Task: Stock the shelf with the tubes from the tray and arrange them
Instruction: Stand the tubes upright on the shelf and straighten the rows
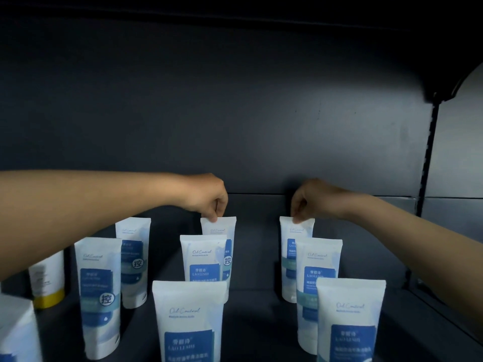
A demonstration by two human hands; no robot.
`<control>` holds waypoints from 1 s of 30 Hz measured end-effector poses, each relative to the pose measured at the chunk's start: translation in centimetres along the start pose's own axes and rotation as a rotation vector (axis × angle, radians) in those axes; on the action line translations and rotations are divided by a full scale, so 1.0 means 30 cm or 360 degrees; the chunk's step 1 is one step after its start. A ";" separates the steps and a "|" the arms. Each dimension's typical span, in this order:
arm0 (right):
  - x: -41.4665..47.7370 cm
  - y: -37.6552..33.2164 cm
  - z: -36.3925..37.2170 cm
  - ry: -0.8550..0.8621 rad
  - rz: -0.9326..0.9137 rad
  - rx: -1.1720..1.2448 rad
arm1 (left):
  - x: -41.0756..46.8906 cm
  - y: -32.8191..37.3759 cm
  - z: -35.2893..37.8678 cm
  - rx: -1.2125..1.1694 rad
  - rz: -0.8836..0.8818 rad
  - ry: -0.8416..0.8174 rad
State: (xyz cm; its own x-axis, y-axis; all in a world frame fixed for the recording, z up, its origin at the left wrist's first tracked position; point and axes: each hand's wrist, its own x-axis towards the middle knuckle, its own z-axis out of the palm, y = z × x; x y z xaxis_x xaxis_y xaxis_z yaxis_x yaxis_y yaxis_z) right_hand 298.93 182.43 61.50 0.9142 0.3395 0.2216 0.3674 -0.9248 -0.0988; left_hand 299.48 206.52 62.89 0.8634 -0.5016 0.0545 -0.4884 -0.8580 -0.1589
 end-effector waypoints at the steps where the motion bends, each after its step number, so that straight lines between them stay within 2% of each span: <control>1: 0.000 0.000 0.000 0.0002 0.0003 -0.0001 | 0.001 -0.002 0.000 0.0013 -0.0009 -0.0004; 18: -0.033 -0.030 -0.024 -0.0048 0.0017 -0.0014 | -0.048 0.012 -0.044 0.0141 -0.0043 -0.0053; 25: -0.096 -0.093 -0.076 -0.0169 0.0045 -0.0275 | -0.145 0.019 -0.152 0.0356 -0.0136 -0.0135; 30: -0.180 -0.168 -0.153 -0.0085 0.0074 -0.0374 | -0.258 0.048 -0.234 0.0492 -0.0234 -0.0044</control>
State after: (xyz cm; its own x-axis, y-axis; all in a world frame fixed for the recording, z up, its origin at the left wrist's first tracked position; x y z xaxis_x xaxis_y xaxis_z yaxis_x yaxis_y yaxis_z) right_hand 291.34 184.45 65.25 0.9391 0.2987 0.1698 0.2807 -0.9520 0.1219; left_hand 291.21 208.40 69.17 0.9269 -0.3682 0.0728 -0.3008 -0.8447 -0.4428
